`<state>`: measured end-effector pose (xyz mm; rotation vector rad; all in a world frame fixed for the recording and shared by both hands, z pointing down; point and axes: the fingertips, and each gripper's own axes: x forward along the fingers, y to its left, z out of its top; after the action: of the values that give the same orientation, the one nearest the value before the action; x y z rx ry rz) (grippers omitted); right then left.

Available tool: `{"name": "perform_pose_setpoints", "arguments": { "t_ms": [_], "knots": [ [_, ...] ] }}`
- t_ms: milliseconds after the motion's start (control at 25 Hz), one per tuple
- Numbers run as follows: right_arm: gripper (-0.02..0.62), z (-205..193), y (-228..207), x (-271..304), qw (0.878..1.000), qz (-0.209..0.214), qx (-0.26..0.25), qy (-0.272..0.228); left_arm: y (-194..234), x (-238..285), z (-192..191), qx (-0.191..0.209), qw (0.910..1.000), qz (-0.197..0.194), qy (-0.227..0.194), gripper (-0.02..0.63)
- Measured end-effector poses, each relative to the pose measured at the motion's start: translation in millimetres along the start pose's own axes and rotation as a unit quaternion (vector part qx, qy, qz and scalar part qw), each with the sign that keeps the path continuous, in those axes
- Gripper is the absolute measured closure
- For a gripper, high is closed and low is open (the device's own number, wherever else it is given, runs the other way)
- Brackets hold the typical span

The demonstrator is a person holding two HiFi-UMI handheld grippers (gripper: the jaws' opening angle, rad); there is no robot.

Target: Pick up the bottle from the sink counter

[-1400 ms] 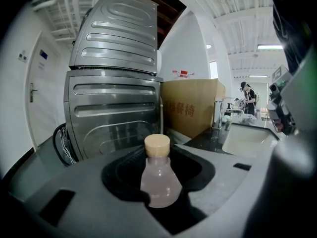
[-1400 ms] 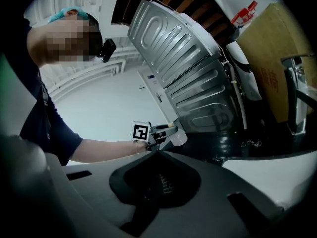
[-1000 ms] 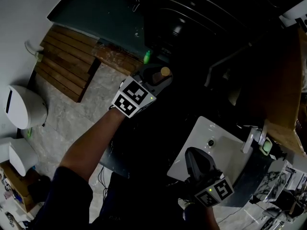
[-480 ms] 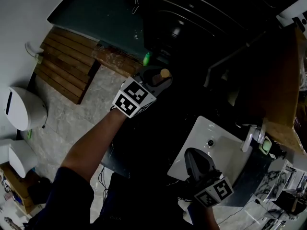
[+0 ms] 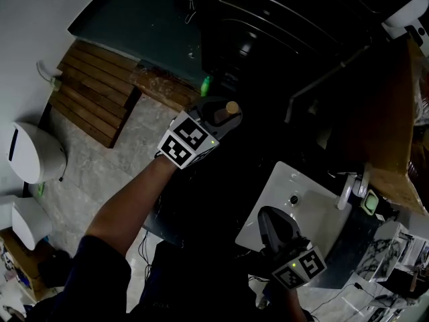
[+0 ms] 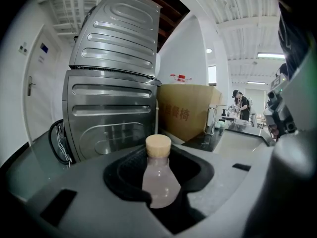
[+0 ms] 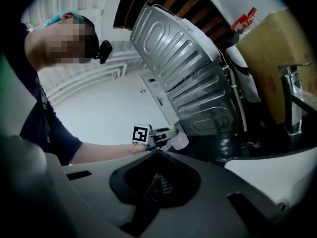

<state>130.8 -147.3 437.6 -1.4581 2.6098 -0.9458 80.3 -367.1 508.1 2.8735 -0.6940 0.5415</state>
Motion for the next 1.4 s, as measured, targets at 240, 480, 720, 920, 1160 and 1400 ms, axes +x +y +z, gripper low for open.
{"name": "perform_pose_setpoints", "arguments": {
  "t_ms": [240,480,720,920,1160,1400],
  "knots": [
    [0.569,3,11,-1,1.0,0.007,0.003,-0.007,-7,-14,15,0.006,0.9999,-0.003,-0.012,0.465],
    [0.569,10,21,-2,1.0,0.012,-0.009,-0.016,-13,-30,28,0.013,0.9998,-0.002,-0.018,0.466],
    [0.569,18,28,-5,0.999,0.016,-0.016,-0.024,-22,-44,42,0.017,0.9995,0.001,-0.027,0.465],
    [0.569,24,36,-7,0.999,0.02,-0.024,-0.031,-30,-57,51,0.02,0.9993,0.003,-0.03,0.465],
    [0.569,32,43,-10,0.999,0.025,-0.031,-0.037,-44,-71,69,0.023,0.999,0.0,-0.038,0.465],
    [0.569,40,52,-13,0.998,0.031,-0.042,-0.045,-55,-88,86,0.027,0.9983,-0.003,-0.051,0.465]
  ]
}}
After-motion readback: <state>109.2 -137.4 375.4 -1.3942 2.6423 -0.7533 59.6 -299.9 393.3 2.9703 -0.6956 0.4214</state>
